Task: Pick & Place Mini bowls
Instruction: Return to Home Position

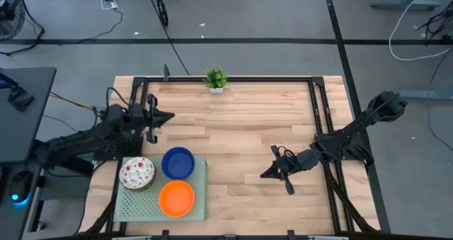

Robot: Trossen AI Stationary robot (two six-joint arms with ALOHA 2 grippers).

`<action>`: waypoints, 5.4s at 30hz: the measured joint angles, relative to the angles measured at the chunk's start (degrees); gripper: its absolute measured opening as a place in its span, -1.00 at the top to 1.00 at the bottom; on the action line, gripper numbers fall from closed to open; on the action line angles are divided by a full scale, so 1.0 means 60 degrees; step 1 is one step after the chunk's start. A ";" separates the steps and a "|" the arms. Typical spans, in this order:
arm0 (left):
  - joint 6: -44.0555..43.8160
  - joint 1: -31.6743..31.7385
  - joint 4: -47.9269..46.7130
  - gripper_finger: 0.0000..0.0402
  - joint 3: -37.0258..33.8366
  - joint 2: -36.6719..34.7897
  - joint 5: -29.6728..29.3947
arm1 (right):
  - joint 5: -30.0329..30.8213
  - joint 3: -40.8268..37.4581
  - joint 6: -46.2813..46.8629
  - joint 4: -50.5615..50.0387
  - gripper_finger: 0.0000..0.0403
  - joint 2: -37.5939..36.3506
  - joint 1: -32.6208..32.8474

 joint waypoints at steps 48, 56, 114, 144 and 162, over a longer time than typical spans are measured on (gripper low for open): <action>-0.0500 -0.2989 -0.1710 0.98 -0.1438 -0.1405 -0.1398 | -0.0004 0.0002 0.0727 -0.0329 0.96 0.0000 0.0182; -0.0679 -0.3003 -0.2902 0.98 -0.1449 -0.2667 -0.1285 | -0.0004 0.0002 0.0787 -0.0350 0.96 0.0000 0.0182; -0.0427 -0.2996 -0.2886 0.97 -0.1511 -0.2637 -0.1272 | -0.2789 -0.3630 -0.1448 -0.3999 0.99 -1.1635 -0.4760; -0.0431 -0.2999 -0.2876 0.97 -0.1509 -0.2637 -0.1272 | -0.3115 -0.3798 -0.0714 -0.4249 0.87 -1.1318 -0.5049; -0.0431 -0.3000 -0.2872 0.97 -0.1507 -0.2637 -0.1272 | -0.2940 -0.3772 -0.0718 -0.3666 0.87 -1.1573 -0.4947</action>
